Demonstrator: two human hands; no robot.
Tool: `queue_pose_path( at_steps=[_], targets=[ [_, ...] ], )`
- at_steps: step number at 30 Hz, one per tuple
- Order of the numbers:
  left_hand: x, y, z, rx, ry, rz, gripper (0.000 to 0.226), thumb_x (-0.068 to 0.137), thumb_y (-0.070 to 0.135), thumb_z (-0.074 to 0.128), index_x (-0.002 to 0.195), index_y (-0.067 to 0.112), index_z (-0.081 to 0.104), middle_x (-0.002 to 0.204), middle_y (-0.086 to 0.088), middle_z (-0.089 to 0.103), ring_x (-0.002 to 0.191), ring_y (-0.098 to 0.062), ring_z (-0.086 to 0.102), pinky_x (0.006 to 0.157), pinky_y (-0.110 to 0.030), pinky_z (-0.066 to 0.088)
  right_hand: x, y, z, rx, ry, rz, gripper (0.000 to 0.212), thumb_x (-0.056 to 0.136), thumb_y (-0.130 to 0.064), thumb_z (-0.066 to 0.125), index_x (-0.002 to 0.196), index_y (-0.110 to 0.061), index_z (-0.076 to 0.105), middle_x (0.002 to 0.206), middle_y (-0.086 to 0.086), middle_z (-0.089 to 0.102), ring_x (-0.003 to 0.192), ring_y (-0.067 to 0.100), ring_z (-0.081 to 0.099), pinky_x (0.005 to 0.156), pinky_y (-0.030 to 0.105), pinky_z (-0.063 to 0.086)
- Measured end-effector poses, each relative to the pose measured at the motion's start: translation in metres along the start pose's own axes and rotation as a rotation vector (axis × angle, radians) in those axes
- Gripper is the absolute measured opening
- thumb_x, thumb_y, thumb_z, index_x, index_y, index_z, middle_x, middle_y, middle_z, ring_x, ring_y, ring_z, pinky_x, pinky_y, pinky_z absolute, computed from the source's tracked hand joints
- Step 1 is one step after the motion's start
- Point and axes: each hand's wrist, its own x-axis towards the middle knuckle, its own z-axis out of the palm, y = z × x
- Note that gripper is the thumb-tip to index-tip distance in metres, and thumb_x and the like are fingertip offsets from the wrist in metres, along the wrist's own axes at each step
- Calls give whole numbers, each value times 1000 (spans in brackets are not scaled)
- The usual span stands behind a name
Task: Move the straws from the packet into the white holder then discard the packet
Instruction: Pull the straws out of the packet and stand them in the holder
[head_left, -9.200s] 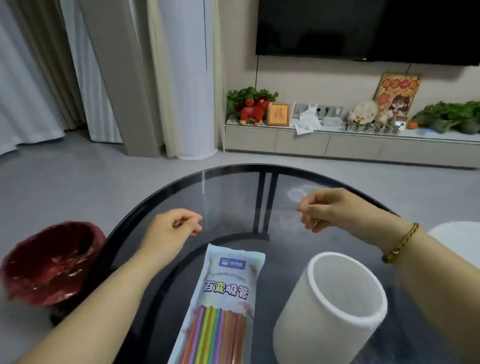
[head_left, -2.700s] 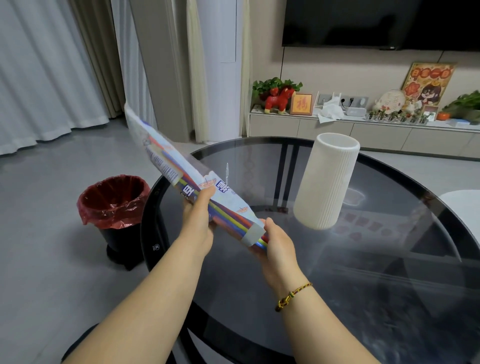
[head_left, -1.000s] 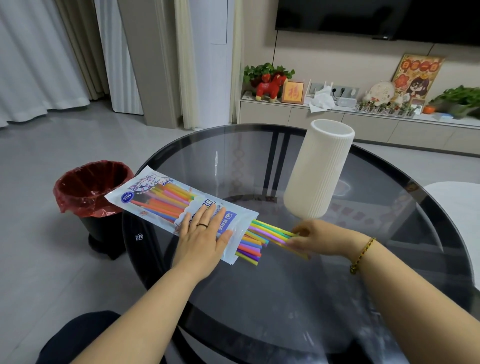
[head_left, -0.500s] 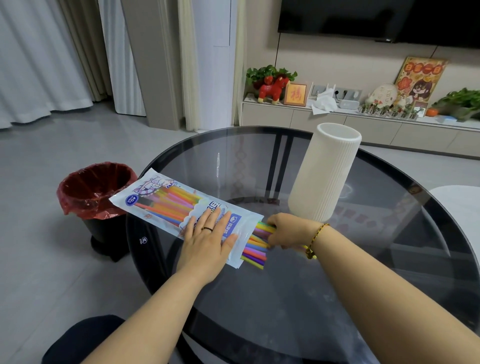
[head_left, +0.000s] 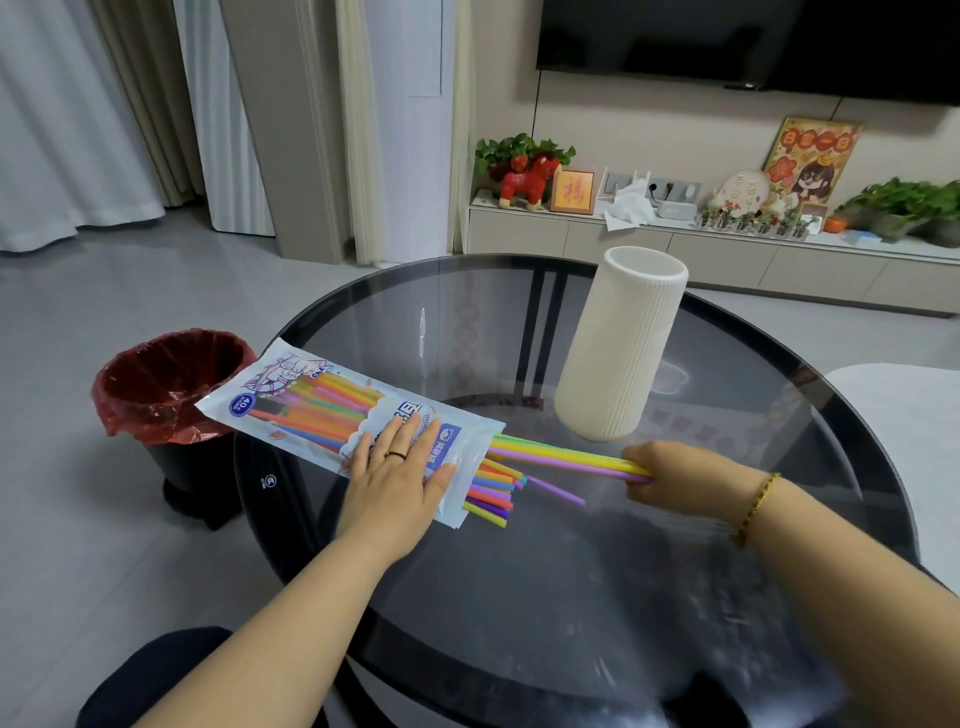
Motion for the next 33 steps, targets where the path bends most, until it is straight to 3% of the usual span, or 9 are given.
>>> queue_pose_path(
  at_steps=[11,14,18,22,25,27,29,31,33],
  targets=[
    [0,21,-17,-159,35,-61,51,94,35,30,141,22,15,153,0,17,142,-14,7,113,-36,-8,-56,46,-35,-114,60,79,31,87,-13,47,61,-27,39,61,-8,40,72,20,45,62,23,35],
    [-1,51,-34,-281,156,116,56,89,32,44,139,22,22,151,1,24,140,-13,13,111,-29,-11,-64,41,-43,-150,63,42,11,87,-14,45,80,-19,52,68,-2,46,73,20,46,69,26,38],
    [-9,98,-49,-168,129,476,74,79,40,57,140,24,18,145,2,34,136,-12,23,105,-15,-17,-69,21,-53,-223,54,-8,10,87,-16,45,79,-22,48,63,-8,42,74,19,46,68,26,37],
    [-17,123,-45,-87,-128,360,59,84,35,51,136,30,25,124,-5,55,113,-28,48,97,-35,34,-71,0,-57,-285,105,-53,16,86,-16,46,92,-16,61,74,-2,49,73,19,46,66,28,36],
    [-19,124,-42,-183,-152,259,22,88,31,46,106,18,50,101,-13,62,92,-34,55,75,-37,44,-70,-8,-57,-480,296,-79,20,87,-15,45,102,-18,58,75,-4,53,83,23,52,73,33,39],
    [-20,120,-39,-315,-170,209,14,88,30,47,86,16,51,84,-12,59,78,-33,53,65,-36,41,-66,-6,-50,-577,483,-104,36,85,-17,50,120,-21,48,117,6,57,118,32,45,103,42,31],
    [-20,114,-37,-497,-194,139,21,87,27,49,68,24,44,71,-3,50,67,-25,46,60,-31,36,-64,-7,-42,-562,843,-136,65,73,-18,66,133,-17,39,140,18,43,134,37,29,113,51,15],
    [-19,109,-37,-675,-195,77,27,88,25,50,62,29,42,64,3,45,59,-16,42,56,-27,34,-64,-10,-32,-280,1275,-237,77,61,-15,75,130,-10,39,136,23,45,131,36,28,107,53,24],
    [-19,107,-37,-799,-194,58,27,88,24,50,62,28,43,58,6,42,53,-11,37,52,-23,33,-65,-22,-24,329,1369,-262,81,68,-13,72,135,-8,27,141,8,31,132,22,24,110,40,26]
  ],
)
